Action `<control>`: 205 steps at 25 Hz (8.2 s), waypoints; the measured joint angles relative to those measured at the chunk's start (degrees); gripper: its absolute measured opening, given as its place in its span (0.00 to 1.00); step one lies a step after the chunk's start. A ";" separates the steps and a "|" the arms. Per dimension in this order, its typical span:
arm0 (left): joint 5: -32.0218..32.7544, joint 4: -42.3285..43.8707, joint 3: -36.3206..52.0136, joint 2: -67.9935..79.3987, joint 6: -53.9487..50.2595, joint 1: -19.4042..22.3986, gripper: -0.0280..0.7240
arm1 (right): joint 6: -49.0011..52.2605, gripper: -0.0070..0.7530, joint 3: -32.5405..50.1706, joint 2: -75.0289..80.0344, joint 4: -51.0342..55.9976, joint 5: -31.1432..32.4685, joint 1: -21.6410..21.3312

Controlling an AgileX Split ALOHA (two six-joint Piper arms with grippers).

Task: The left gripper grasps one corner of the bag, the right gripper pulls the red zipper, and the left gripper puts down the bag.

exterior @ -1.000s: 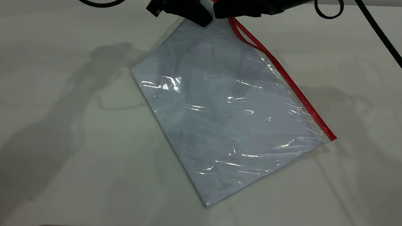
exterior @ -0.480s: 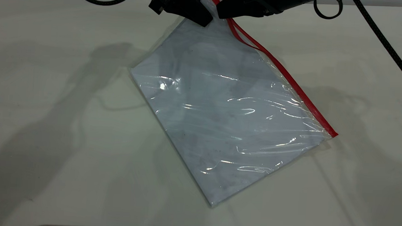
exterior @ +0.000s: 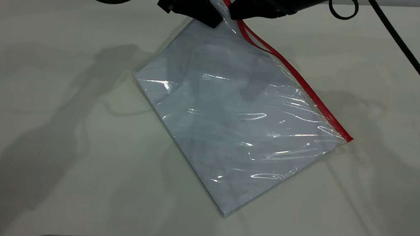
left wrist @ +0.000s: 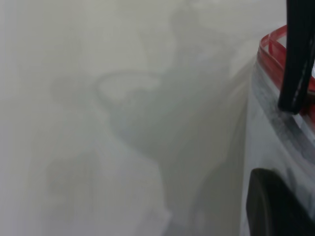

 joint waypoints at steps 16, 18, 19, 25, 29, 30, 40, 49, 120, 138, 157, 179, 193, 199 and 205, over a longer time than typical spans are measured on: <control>0.79 -0.82 0.00 0.00 -1.59 0.29 0.11 | 11.43 0.06 -0.29 -0.06 -15.86 -1.63 -1.59; 0.79 -1.07 0.00 0.00 -1.59 0.29 0.11 | 12.66 0.06 -0.40 -0.06 -17.78 -1.68 -1.89; 0.93 -1.25 0.00 0.00 -1.59 0.29 0.11 | 13.27 0.06 -0.45 -0.06 -18.93 -1.65 -1.99; 1.11 -1.50 0.05 0.00 -1.59 0.29 0.11 | 18.97 0.06 -0.59 -0.06 -27.39 -1.65 -2.97; 1.37 -1.68 0.05 0.00 -1.59 0.77 0.11 | 23.35 0.06 -0.64 -0.12 -33.45 -1.65 -3.35; 1.59 -1.75 0.05 0.00 -1.59 0.96 0.11 | 24.36 0.06 -0.64 -0.16 -34.99 -1.70 -3.41; 2.15 -1.96 0.05 0.00 -1.93 3.70 0.11 | 32.64 0.06 -0.64 -0.16 -47.02 0.63 -3.48; 2.15 2.41 0.05 0.00 -3.47 4.20 0.11 | 44.71 0.06 -0.64 -0.16 -58.62 8.49 -3.48; 2.18 57.23 35.74 -80.41 -90.42 4.86 0.82 | 77.25 0.78 11.75 -89.05 -73.36 17.40 -3.96; 2.18 55.47 77.31 -130.62 -92.69 4.86 0.82 | 80.74 0.78 43.26 -126.75 -74.95 29.12 -3.96; 0.34 54.19 97.41 -134.41 -90.59 4.86 0.82 | 87.98 0.78 50.11 -132.67 -83.96 25.64 -3.96; -0.58 54.24 97.68 -137.79 -92.01 8.75 0.82 | 88.05 0.76 50.11 -132.67 -83.90 25.59 -3.96; 0.12 54.19 97.68 -154.41 -93.24 13.40 0.82 | 88.05 0.76 50.11 -132.67 -83.90 25.59 -3.96; 0.13 54.19 97.68 -154.41 -93.29 13.40 0.82 | 88.05 0.76 50.11 -132.67 -83.90 25.59 -3.96; 0.13 54.19 97.68 -154.41 -93.35 13.40 0.82 | 88.07 0.76 50.11 -132.67 -83.90 25.59 -3.96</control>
